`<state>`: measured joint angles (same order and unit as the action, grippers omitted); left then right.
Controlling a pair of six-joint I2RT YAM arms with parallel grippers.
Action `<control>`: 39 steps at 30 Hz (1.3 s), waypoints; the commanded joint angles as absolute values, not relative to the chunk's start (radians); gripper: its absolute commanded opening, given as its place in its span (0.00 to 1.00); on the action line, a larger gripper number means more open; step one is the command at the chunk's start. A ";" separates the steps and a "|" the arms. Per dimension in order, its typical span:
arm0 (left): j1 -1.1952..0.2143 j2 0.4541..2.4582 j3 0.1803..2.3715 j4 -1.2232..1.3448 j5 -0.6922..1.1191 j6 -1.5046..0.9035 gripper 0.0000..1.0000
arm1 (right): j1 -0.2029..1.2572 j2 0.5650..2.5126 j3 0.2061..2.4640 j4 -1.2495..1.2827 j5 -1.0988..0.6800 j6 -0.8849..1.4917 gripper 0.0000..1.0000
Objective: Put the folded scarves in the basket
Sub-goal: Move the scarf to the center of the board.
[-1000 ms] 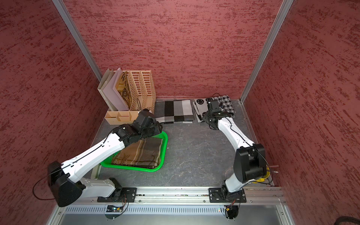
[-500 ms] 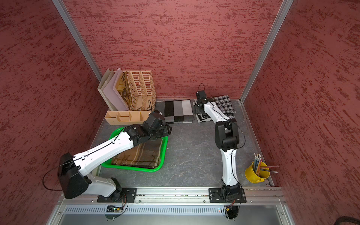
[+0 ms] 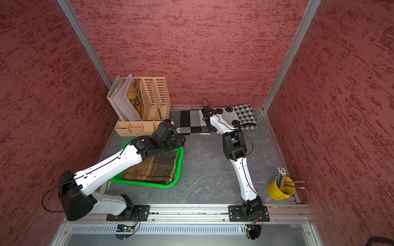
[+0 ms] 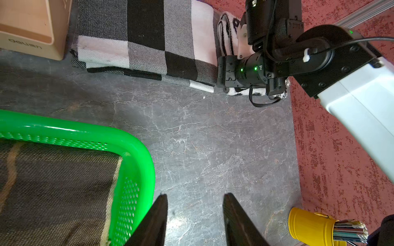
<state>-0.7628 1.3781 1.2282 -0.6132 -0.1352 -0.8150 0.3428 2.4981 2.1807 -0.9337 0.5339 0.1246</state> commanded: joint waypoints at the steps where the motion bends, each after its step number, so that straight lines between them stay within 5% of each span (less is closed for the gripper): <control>1: -0.758 1.362 1.216 -0.621 -0.139 -0.808 0.46 | 0.334 2.451 2.132 -0.932 0.547 0.104 0.83; 4: -0.756 1.364 1.216 -0.618 -0.137 -0.808 0.46 | 0.325 2.452 2.139 -0.939 0.526 0.101 0.83; 9: -0.757 1.368 1.216 -0.614 -0.132 -0.808 0.46 | 0.316 2.507 2.178 -0.980 0.500 0.089 0.68; 16: -0.758 1.370 1.215 -0.608 -0.125 -0.808 0.45 | 0.317 2.438 2.066 -1.000 0.532 0.159 0.09; 18: -0.759 1.373 1.213 -0.602 -0.119 -0.813 0.45 | 0.317 2.364 1.980 -0.992 0.517 0.196 0.00; 32: -0.811 1.459 1.186 -0.507 -0.047 -0.868 0.46 | 0.550 1.812 1.173 -0.836 0.376 0.574 0.00; 39: -0.894 1.508 1.146 -0.479 -0.033 -0.953 0.66 | 0.833 1.706 1.089 -0.879 0.314 0.815 0.00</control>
